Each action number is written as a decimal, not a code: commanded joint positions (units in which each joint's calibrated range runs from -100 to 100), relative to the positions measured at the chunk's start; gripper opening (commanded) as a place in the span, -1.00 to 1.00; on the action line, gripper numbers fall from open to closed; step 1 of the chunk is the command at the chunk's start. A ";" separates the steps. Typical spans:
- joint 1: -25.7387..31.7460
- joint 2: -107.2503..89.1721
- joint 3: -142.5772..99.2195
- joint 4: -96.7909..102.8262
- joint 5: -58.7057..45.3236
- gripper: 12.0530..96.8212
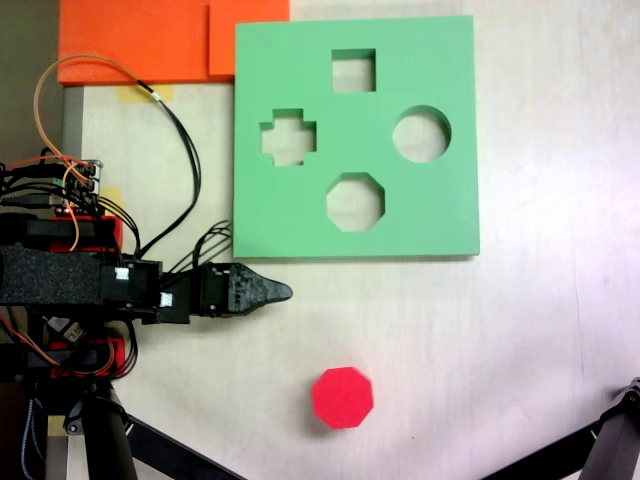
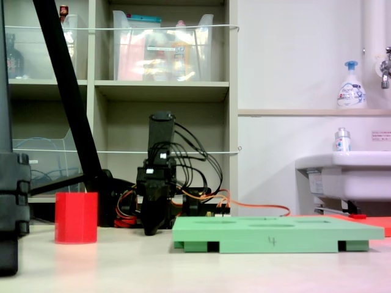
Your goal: Put the octagonal pillar block into the corresponding hole
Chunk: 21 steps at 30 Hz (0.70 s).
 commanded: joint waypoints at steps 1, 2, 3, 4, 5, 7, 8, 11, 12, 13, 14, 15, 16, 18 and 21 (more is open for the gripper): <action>0.29 -0.41 -0.98 -5.89 0.15 -0.12; 0.29 -0.41 -0.98 -5.89 0.15 -0.12; 0.29 -0.41 -0.98 -5.89 0.15 -0.12; 0.29 -0.41 -0.98 -5.89 0.15 -0.12; 0.29 -0.41 -0.98 -5.89 0.15 -0.12; 0.29 -0.41 -0.98 -5.89 0.15 -0.12; 0.29 -0.41 -0.98 -5.89 0.15 -0.12; 0.29 -0.41 -0.98 -5.89 0.15 -0.12; 0.29 -0.41 -0.98 -5.89 0.15 -0.12; 0.29 -0.41 -0.98 -5.89 0.15 -0.12; 0.29 -0.41 -0.98 -5.89 0.15 -0.12; 0.29 -0.41 -0.98 -5.89 0.15 -0.12; 0.29 -0.41 -0.98 -5.89 0.15 -0.12; 0.29 -0.41 -0.98 -5.99 0.15 -0.17; -0.10 -0.41 -0.98 -5.89 0.20 -0.12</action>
